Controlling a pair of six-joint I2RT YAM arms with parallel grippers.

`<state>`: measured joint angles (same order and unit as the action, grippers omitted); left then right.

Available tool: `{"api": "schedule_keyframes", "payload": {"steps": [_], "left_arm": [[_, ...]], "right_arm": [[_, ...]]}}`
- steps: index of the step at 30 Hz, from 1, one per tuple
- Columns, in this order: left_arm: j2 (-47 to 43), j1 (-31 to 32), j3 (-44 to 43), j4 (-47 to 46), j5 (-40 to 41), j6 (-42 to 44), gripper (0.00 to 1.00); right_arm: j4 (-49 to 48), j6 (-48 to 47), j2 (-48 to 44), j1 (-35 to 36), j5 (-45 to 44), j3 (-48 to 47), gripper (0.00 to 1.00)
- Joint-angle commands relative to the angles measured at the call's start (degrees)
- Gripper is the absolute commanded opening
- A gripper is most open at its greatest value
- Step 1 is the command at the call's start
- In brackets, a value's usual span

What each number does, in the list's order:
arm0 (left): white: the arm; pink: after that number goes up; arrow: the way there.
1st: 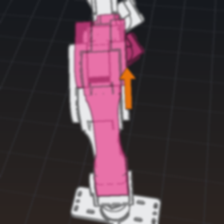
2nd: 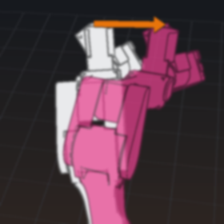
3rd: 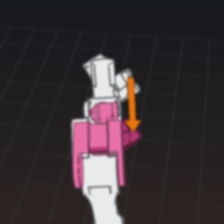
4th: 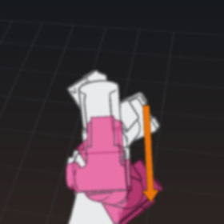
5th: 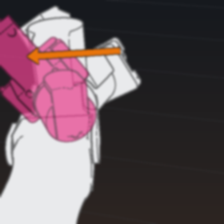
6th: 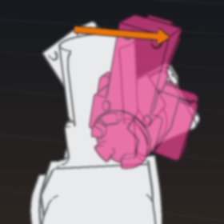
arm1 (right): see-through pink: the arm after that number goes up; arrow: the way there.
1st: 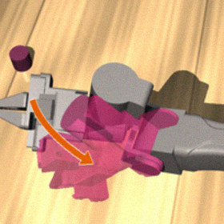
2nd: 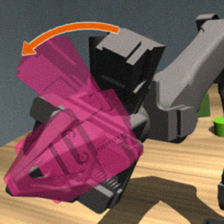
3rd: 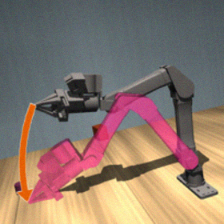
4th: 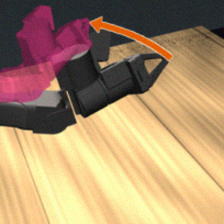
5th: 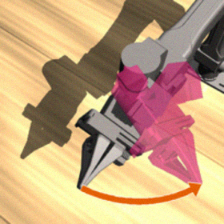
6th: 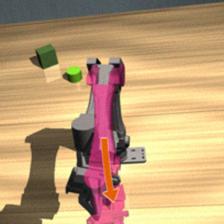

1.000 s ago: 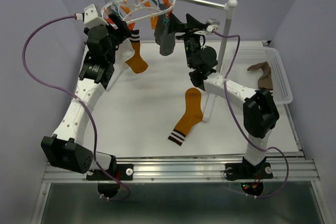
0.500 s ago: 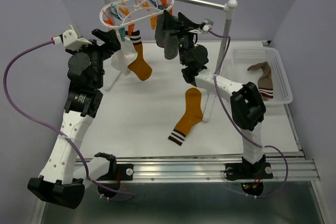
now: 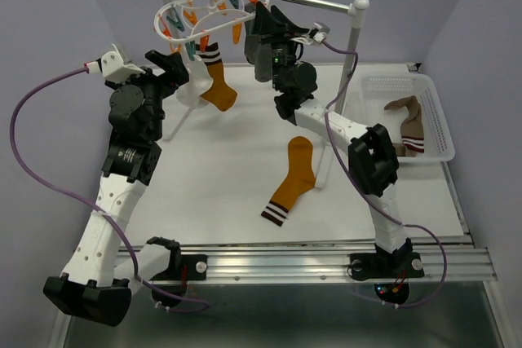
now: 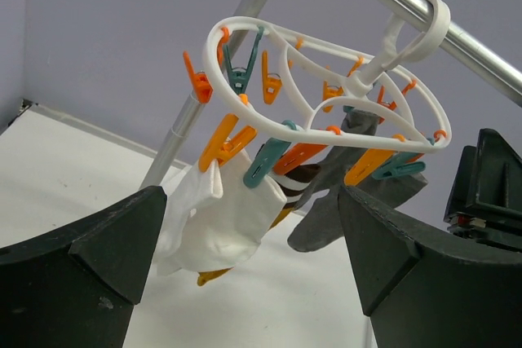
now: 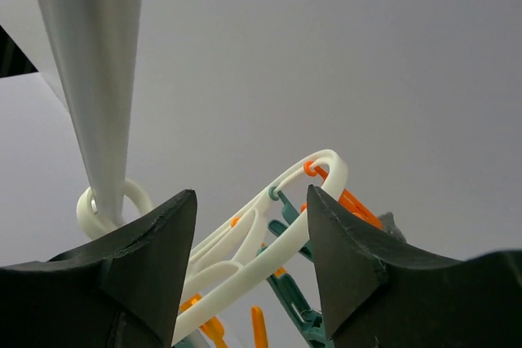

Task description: Clip the socks to the hanger

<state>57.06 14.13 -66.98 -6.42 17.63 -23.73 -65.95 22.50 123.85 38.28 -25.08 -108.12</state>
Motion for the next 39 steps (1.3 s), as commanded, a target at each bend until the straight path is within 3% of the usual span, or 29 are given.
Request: {"api": "schedule_keyframes", "payload": {"steps": [1,11,20,23,27,31,36,39], "left_arm": [[-2.13,-0.16,0.71,-2.37,0.74,-0.79,0.99],[-4.85,-0.16,2.12,-1.14,1.62,-1.94,0.99],[-6.17,-0.16,3.35,-0.79,1.1,-2.64,0.99],[-5.64,-0.24,2.73,-0.53,1.0,-2.47,0.99],[-5.38,-0.16,2.64,-0.44,1.88,-2.29,0.99],[-5.73,-0.16,3.08,-0.7,2.06,-2.38,0.99],[-5.47,-0.24,3.17,-1.32,1.09,-1.85,0.99],[-4.94,-0.16,3.08,-1.58,0.31,-1.68,0.99]], "right_arm": [[-1.37,0.79,1.21,0.04,-1.11,-3.59,0.61],[8.1,4.74,3.85,0.04,-2.6,-10.09,0.66],[15.57,6.23,5.43,0.57,-11.56,-12.9,0.72],[14.2,6.06,6.83,0.57,-8.69,-14.05,0.72],[14.8,7.73,7.19,0.57,-3.94,-15.28,0.69],[11.55,8.17,5.62,1.18,-0.15,-11.69,0.54],[4.53,9.32,1.14,1.71,1.96,-1.94,0.37],[2.07,9.31,-1.68,2.23,3.28,2.45,0.34]]}}
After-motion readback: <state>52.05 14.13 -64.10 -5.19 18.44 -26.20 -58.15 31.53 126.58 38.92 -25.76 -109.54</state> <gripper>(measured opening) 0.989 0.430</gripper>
